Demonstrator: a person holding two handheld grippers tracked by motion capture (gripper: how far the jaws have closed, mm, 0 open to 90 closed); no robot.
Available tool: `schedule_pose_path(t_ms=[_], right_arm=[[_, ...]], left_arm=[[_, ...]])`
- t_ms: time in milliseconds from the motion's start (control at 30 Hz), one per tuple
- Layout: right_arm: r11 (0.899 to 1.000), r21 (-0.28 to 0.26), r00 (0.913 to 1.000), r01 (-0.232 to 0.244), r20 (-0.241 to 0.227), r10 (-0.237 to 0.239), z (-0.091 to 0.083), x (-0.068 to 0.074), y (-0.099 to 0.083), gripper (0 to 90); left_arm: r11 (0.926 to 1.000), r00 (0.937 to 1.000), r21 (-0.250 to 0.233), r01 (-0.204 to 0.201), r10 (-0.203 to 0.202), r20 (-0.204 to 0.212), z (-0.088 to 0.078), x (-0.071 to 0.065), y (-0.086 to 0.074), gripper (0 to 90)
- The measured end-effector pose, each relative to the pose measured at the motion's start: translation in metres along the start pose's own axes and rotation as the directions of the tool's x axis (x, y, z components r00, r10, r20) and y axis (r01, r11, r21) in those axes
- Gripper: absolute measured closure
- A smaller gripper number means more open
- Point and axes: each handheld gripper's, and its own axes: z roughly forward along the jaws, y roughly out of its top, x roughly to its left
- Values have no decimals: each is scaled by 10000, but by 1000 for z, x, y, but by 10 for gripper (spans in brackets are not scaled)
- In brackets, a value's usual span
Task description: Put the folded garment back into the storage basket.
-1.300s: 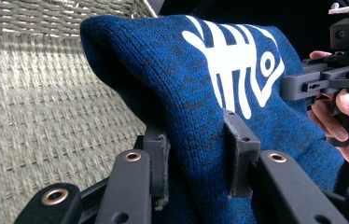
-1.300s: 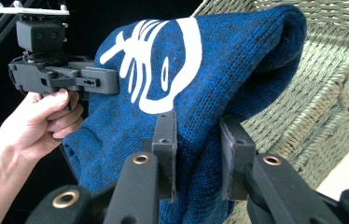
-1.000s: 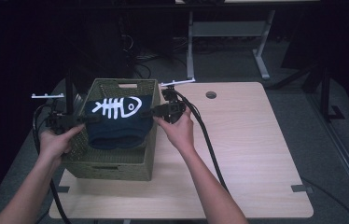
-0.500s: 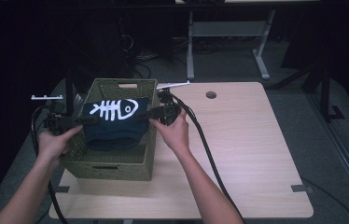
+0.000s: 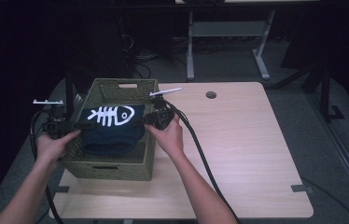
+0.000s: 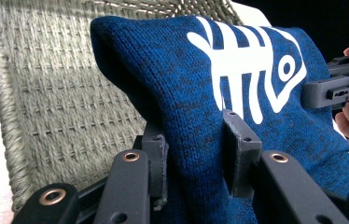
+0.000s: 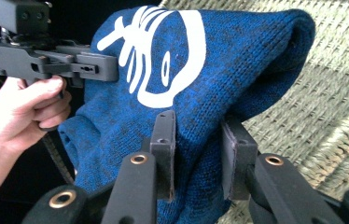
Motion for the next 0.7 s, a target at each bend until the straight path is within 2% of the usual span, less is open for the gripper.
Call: schedule_pose_path(t_ms=[200,300,533,633,700], right_arm=[[9998,180,10000,1,97,-3,4,-2,-2,689],[9996,220,9993,163,330,-171,5,-1,-4,685],[9992,283,9982,279,521,-294,5,-2,-7,682],[9991,287,9973,322,654,-340,4,0,-7,655],[9986,187,9949,488,878,-503,2,1,-6,633]], left_arm=[[9999,9999,112,-30,32,-137,4,4,-2,656],[9993,9994,342,-156,166,-289,6,4,-3,672],[9990,9987,364,-261,277,-438,8,3,-3,676],[9990,9986,350,-264,280,-454,9,3,-3,668],[9989,9942,254,-400,423,-986,8,2,-3,583]])
